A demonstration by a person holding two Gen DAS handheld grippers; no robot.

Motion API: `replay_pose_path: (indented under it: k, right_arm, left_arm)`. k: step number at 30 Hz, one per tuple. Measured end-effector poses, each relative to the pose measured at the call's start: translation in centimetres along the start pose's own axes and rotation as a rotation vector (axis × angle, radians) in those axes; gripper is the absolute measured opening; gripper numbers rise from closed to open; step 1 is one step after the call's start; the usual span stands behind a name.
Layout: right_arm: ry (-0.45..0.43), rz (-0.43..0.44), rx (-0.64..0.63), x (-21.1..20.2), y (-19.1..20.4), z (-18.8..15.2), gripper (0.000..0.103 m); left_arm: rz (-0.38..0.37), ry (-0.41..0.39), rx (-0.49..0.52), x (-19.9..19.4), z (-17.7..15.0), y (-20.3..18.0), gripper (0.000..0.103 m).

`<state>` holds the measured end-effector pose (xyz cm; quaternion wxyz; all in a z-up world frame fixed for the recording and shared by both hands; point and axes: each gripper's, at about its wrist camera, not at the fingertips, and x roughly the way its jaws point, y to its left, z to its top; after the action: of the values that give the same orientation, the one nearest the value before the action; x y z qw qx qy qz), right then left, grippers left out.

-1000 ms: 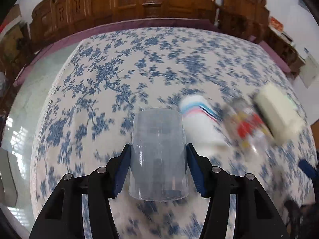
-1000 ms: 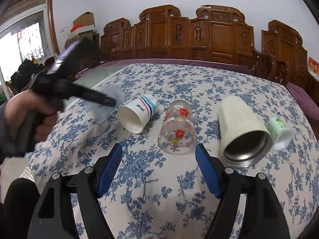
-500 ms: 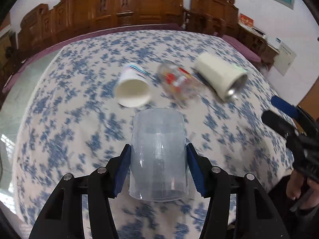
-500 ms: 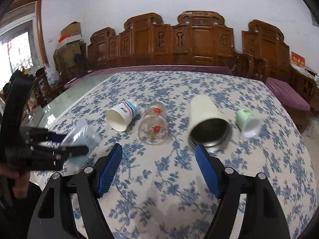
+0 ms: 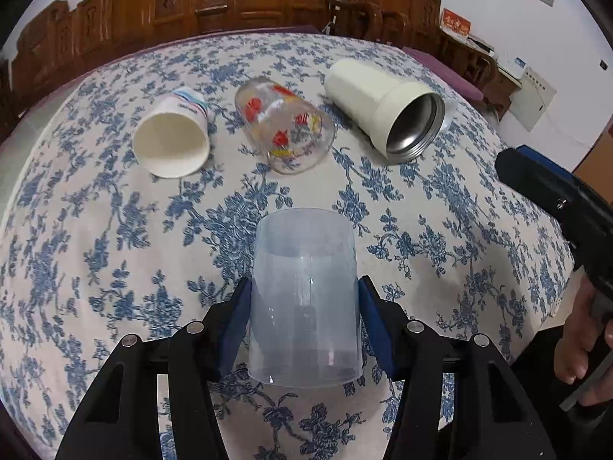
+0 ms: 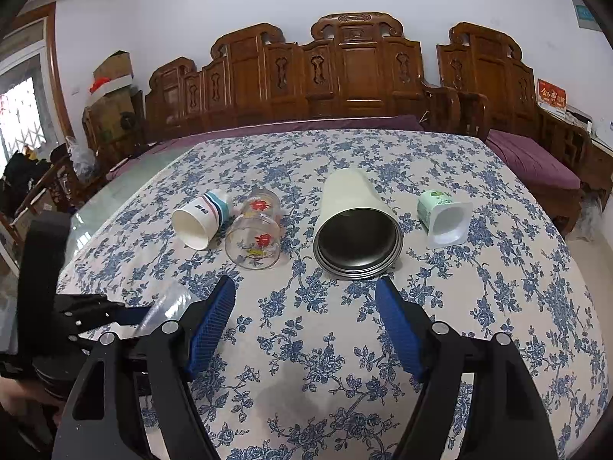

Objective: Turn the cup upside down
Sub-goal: 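Lift the clear cup with the left tool toward the right tool, then close the right tool on the clear cup while the left tool releases it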

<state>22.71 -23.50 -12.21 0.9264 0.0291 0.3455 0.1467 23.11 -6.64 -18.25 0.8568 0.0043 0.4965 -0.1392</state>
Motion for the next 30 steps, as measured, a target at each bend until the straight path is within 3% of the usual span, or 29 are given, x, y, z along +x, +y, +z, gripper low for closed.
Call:
replay_pose_path:
  k: [2, 6, 14, 19, 22, 30]
  right_arm:
    - [0.003, 0.002, 0.002, 0.1, 0.0, 0.0, 0.078]
    - [0.012, 0.001, -0.001, 0.3, 0.3, 0.0, 0.078]
    - [0.053, 0.025, -0.001, 0.5, 2.1, -0.2, 0.078]
    - [0.094, 0.062, 0.02, 1.4, 3.7, -0.1, 0.078]
    - [0.125, 0.093, 0.042, 2.4, 5.1, 0.3, 0.078]
    - [0.247, 0.117, 0.075, 6.6, 8.8, -0.1, 0.078]
  left_arm:
    - [0.001, 0.0, -0.002, 0.1, -0.1, 0.1, 0.054]
    - [0.007, -0.039, -0.007, -1.2, -0.1, 0.5, 0.067]
    - [0.108, -0.241, -0.031, -7.7, -0.8, 2.9, 0.086]
    - [0.188, -0.315, -0.048, -10.1, -1.2, 5.1, 0.088]
    - [0.214, -0.339, -0.065, -10.7, -1.3, 6.5, 0.096]
    - [0.218, -0.353, -0.124, -10.9, -1.8, 9.5, 0.096]
